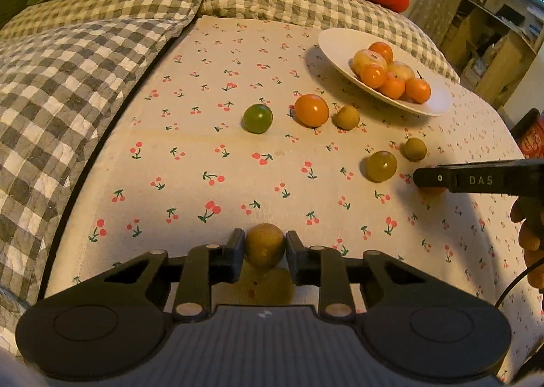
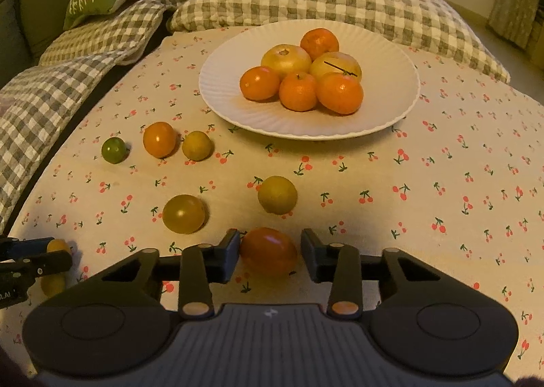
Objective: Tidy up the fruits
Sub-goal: 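Grasp a small yellow fruit with the left gripper while the right gripper grasps a red tomato, then carry the yellow fruit and red tomato up and over the plate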
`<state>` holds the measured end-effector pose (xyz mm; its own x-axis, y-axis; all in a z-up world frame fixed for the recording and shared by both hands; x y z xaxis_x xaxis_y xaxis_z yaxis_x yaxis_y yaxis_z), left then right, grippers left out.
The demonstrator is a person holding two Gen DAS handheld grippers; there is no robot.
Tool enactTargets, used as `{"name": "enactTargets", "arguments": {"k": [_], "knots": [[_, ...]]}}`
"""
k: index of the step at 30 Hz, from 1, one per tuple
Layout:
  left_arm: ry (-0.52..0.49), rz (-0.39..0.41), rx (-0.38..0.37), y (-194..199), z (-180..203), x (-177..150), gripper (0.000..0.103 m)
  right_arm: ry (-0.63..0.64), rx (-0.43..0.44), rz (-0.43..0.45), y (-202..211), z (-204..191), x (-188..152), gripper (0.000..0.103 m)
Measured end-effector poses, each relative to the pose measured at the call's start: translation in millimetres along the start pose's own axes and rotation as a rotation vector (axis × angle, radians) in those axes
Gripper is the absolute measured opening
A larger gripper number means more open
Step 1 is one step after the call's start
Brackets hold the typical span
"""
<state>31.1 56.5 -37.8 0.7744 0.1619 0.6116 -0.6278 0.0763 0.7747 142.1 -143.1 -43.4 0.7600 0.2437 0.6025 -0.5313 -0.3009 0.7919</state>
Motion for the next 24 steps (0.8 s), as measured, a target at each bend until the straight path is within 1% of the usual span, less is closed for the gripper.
{"name": "enactTargets", "arguments": {"k": [7,15,19,24], "knots": [[0.046,0.013,-0.009,4,-4,2,0.016,-0.013,-0.001,0.013,2,1,3,0.031],[0.063,0.031,-0.01,6,-5,5,0.016,-0.04,0.016,0.037,8,-1,8,0.031],[0.084,0.047,-0.016,10,-8,8,0.016,-0.077,0.041,0.045,12,0,10,0.031],[0.114,0.068,-0.037,15,-9,11,0.016,-0.153,0.088,0.051,16,4,15,0.031]]}}
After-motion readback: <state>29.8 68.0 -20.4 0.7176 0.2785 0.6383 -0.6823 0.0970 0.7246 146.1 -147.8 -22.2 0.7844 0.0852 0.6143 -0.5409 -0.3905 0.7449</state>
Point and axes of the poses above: each gripper's, at about its wrist camera, not at the fingertips, and y roughly against the way its jaws point, z to its right, x to its top, the point moved 8 cm from there along -y, roughly the way its jaws point, and after that the axes turned 3 degrees about z, right-handed, at the moved point
